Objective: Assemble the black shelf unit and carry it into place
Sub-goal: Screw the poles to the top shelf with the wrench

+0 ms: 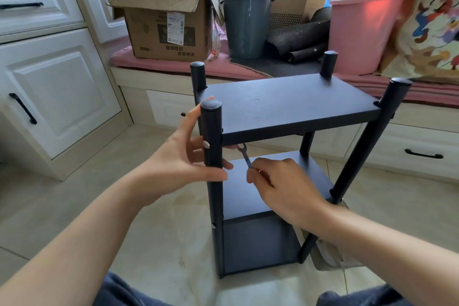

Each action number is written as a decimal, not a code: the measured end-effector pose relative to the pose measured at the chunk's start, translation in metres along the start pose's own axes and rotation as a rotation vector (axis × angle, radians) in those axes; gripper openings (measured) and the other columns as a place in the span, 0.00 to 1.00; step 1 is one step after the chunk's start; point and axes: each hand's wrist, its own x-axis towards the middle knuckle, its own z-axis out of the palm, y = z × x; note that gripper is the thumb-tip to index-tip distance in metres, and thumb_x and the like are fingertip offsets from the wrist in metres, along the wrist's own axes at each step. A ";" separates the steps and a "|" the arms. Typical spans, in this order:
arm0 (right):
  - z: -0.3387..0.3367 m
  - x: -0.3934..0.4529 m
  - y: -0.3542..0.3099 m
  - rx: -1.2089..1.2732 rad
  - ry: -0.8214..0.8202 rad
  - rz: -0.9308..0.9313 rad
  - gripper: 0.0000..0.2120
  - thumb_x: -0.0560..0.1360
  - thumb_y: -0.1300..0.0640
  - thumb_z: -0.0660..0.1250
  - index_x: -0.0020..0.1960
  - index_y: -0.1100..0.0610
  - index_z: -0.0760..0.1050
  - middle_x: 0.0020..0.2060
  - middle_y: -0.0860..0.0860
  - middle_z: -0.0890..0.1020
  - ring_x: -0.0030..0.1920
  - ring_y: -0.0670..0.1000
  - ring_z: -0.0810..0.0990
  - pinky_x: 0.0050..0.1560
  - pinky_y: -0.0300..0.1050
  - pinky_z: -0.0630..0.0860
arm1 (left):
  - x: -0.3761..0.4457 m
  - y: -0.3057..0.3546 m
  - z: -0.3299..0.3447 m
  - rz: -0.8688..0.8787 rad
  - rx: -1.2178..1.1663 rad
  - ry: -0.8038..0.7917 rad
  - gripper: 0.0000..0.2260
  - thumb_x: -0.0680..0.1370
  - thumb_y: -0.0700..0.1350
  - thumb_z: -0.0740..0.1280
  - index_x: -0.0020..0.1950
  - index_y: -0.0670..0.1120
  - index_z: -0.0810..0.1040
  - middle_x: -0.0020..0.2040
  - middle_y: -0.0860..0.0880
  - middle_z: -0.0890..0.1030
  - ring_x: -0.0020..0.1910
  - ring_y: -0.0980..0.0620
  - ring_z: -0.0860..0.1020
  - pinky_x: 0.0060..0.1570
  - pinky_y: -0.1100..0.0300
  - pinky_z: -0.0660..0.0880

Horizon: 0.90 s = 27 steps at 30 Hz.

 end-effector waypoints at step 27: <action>0.074 -0.003 0.016 -0.103 -0.275 0.062 0.18 0.79 0.57 0.57 0.30 0.55 0.64 0.29 0.54 0.73 0.30 0.56 0.70 0.33 0.47 0.70 | 0.024 -0.066 0.023 -0.226 0.395 0.547 0.10 0.78 0.39 0.70 0.49 0.53 0.73 0.48 0.52 0.82 0.52 0.47 0.81 0.47 0.60 0.73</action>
